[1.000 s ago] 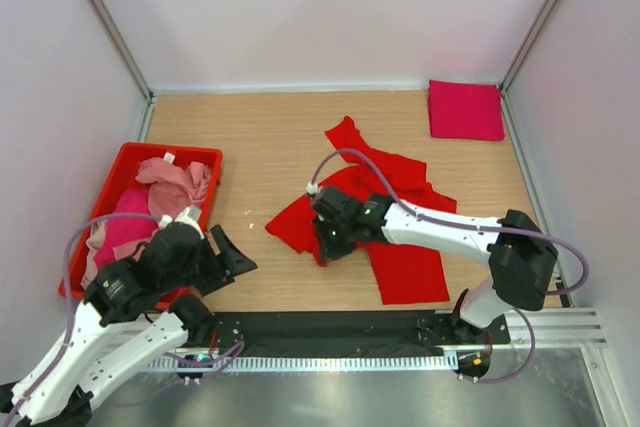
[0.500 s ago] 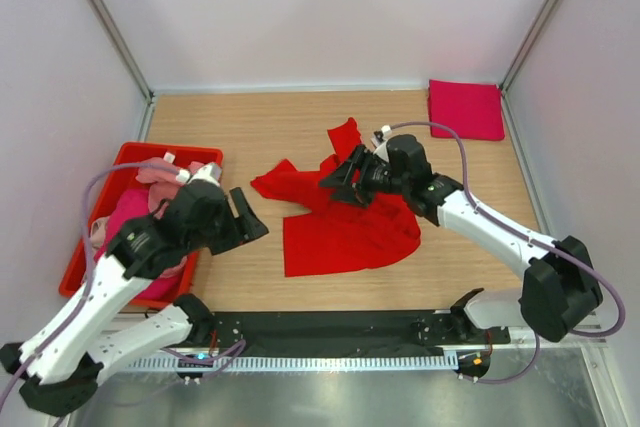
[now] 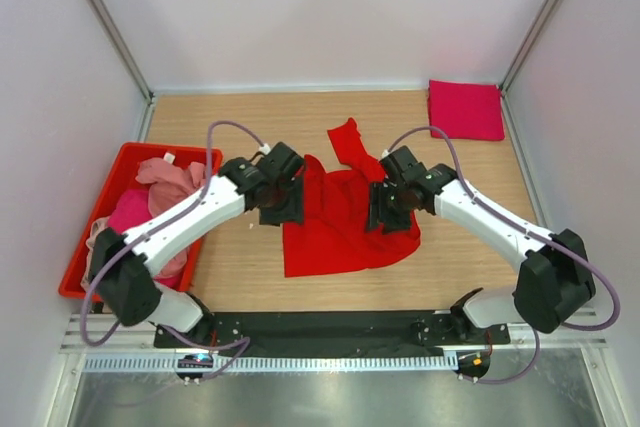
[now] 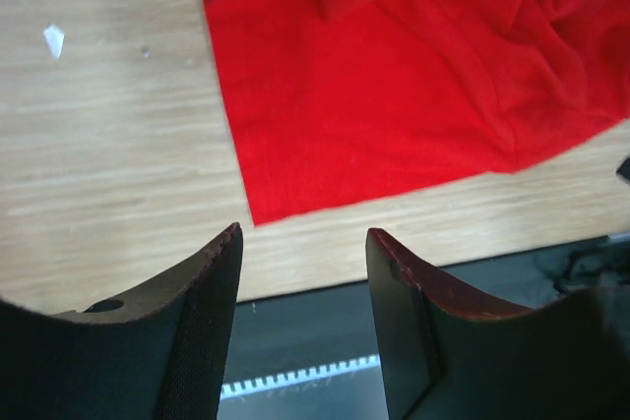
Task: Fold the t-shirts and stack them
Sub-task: Flatten the tshirt out
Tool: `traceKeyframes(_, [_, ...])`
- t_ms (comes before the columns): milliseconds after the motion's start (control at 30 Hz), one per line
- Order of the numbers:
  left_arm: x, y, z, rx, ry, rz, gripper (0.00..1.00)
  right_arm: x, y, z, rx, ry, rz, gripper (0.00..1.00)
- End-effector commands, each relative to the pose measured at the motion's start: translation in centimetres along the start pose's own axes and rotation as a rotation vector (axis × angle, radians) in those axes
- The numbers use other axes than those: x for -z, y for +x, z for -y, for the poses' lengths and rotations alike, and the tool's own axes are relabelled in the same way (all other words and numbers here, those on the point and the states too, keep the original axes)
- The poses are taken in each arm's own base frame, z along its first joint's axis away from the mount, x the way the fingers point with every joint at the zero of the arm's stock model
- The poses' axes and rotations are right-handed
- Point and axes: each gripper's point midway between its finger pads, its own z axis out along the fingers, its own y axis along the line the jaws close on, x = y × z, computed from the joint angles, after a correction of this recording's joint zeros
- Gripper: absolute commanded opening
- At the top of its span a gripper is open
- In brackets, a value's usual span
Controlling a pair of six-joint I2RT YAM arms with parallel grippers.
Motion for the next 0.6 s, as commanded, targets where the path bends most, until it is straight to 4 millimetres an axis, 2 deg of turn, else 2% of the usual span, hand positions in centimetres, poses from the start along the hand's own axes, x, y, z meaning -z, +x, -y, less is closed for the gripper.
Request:
traceKeyframes(0, [-1.4,-2.6,2.3,-0.094,0.045,0.037,0.55,-1.7,1.8,1.2,-0.013,0.018,-0.054,0.52])
traceKeyframes(33, [-3.1,-2.7,2.4,-0.101,0.018,0.004,0.56,-2.2,2.0,1.2,-0.027,0.013,-0.065,0.56])
traceKeyframes(67, [-3.2,-3.7,3.0,-0.105,0.019,0.018,0.61,-2.6,2.1,1.1,-0.038,0.007,-0.075,0.61])
traceKeyframes(100, [-3.7,-4.1,2.7,-0.116,-0.010,0.018,0.63,-3.3,2.3,1.4,-0.048,0.018,-0.089,0.66])
traceKeyframes(133, [-5.5,-4.2,2.3,-0.121,-0.050,-0.016,0.65,-3.5,2.4,1.5,-0.051,0.029,-0.093,0.69])
traceKeyframes(233, [-6.9,-5.7,2.2,-0.131,-0.088,-0.017,0.66,-4.5,2.1,3.5,-0.040,0.127,-0.078,0.73])
traceKeyframes(267, [-8.1,-5.7,1.6,-0.128,-0.122,-0.041,0.66,-4.8,1.9,3.9,-0.034,0.151,-0.072,0.73])
traceKeyframes(333, [-8.7,-6.7,1.2,-0.140,-0.154,-0.024,0.65,-5.7,1.7,5.3,-0.020,0.226,-0.082,0.71])
traceKeyframes(400, [-9.7,-6.9,0.8,-0.156,-0.185,-0.031,0.62,-6.1,1.5,5.6,-0.023,0.253,-0.093,0.68])
traceKeyframes(433, [-9.9,-7.4,0.5,-0.165,-0.206,-0.021,0.61,-6.7,1.5,6.6,-0.021,0.308,-0.100,0.65])
traceKeyframes(533, [-11.2,-7.5,0.2,-0.181,-0.228,-0.043,0.52,-7.1,1.7,7.7,-0.028,0.374,-0.118,0.60])
traceKeyframes(567, [-11.2,-7.7,0.1,-0.193,-0.237,-0.044,0.45,-7.2,1.8,8.2,-0.027,0.399,-0.122,0.58])
